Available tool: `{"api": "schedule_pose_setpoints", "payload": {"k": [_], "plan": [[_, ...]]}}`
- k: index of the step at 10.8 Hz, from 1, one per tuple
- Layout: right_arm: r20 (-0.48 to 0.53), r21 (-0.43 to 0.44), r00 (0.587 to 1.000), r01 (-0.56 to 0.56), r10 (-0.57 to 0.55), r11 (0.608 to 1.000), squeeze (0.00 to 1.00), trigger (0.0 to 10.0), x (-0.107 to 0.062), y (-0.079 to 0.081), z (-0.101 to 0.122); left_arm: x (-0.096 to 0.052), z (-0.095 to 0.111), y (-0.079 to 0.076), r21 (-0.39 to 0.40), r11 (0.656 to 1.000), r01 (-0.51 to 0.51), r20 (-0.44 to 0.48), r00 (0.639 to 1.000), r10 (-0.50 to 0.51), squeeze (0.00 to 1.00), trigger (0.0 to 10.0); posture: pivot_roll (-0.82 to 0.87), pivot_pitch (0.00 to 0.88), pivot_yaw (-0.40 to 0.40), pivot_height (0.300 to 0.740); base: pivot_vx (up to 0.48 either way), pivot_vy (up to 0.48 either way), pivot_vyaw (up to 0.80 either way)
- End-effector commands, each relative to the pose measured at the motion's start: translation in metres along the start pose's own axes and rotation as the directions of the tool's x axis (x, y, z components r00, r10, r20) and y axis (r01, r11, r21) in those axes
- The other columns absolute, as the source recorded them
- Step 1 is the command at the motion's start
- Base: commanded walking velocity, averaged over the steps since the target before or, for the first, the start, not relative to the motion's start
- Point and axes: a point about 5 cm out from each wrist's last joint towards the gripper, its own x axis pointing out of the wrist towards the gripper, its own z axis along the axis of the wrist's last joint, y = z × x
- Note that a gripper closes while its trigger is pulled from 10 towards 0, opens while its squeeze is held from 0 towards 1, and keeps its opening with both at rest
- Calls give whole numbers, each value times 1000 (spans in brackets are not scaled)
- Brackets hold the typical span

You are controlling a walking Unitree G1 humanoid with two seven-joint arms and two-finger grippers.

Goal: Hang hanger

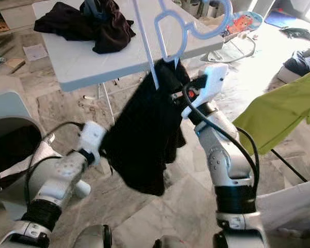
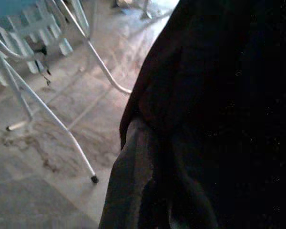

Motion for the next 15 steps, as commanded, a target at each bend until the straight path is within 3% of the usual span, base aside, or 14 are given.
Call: {"api": "schedule_pose_setpoints", "payload": {"k": [1,2,3,4,5,7,9,11,12,15], "plan": [[-47,-169,993,-115,108,979,0,10000,-3,2,7,-5,-12,7,8,999,-33,-71,997,34,0,10000,-89,58,-51,740,0,0,0],[-166,-269,966,-238,199,933,0,10000,-13,1,-1,-6,-10,8,3,1000,-14,-61,998,15,0,10000,-90,60,-51,740,0,0,0],[-357,-356,901,-376,248,856,0,10000,-32,-12,-16,-10,-5,5,63,996,64,-22,998,-63,86,10000,-92,61,-52,740,0,0,0],[-475,-424,852,-439,218,792,0,10000,-45,-29,-22,-16,-5,4,99,984,146,-22,989,-144,1000,10000,-92,61,-52,740,0,0,0],[-545,-462,818,-477,185,748,0,10000,-52,-44,-25,-25,-8,-4,172,942,289,-65,957,-282,1000,10000,-96,66,-54,740,0,0,0],[-641,-452,744,-566,190,690,0,10000,-60,-49,-36,-40,-12,-18,196,870,452,-103,892,-440,1000,10000,-86,67,-56,740,0,0,0],[-734,-430,646,-682,211,592,0,10000,-68,-49,-55,-49,-2,-29,183,837,515,-36,855,-518,1000,10000,-80,67,-57,740,0,0,0],[-747,-412,619,-718,242,561,0,10000,-67,-47,-61,-55,-1,-26,208,833,513,-28,854,-519,1000,10000,-76,65,-62,740,0,0,0],[-764,-403,593,-746,254,530,0,10000,-68,-45,-62,-52,14,-13,225,873,432,83,885,-459,1000,10000,-72,62,-66,740,0,0,0],[-766,-438,595,-760,243,479,0,10000,-63,-48,-62,-50,30,8,297,899,321,161,911,-379,1000,10000,-75,54,-72,740,0,0,0]]}}
